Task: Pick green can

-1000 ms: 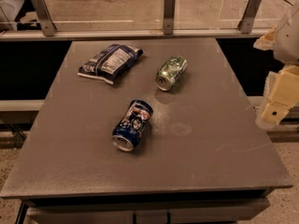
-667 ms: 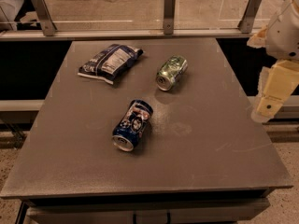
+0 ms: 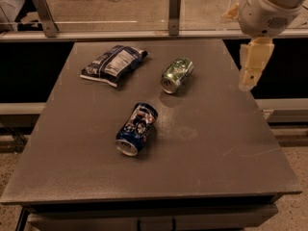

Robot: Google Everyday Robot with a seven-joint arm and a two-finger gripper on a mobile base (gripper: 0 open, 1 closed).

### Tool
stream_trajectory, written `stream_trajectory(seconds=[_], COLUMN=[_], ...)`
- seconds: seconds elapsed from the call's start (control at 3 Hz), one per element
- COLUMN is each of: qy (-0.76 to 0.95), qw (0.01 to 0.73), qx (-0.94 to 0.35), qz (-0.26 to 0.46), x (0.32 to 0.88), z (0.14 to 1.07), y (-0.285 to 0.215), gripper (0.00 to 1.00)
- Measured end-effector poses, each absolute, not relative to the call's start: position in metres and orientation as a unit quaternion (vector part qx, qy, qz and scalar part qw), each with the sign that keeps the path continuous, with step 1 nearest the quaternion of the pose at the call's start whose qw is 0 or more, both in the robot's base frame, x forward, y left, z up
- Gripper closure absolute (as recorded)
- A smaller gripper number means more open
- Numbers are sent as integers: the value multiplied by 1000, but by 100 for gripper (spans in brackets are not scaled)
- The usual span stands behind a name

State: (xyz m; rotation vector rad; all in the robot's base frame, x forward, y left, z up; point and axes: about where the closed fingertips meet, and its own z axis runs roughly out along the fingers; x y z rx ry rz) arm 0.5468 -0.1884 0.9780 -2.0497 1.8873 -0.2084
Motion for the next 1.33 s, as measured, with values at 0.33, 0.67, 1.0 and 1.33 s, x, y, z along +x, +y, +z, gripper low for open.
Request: stream_trajectory(seconds=[0.33,0.67,1.0,1.33], qy=[577,544,527,472], qw=[190,186,170,138], qx=[-788,-811,-825,-866], qz=[-98,-106,-113,-91], x=[587,587,587,599], z=[972,971,966,948], y=[-157,-158,-154,-140], gripper=[0,0,0,0])
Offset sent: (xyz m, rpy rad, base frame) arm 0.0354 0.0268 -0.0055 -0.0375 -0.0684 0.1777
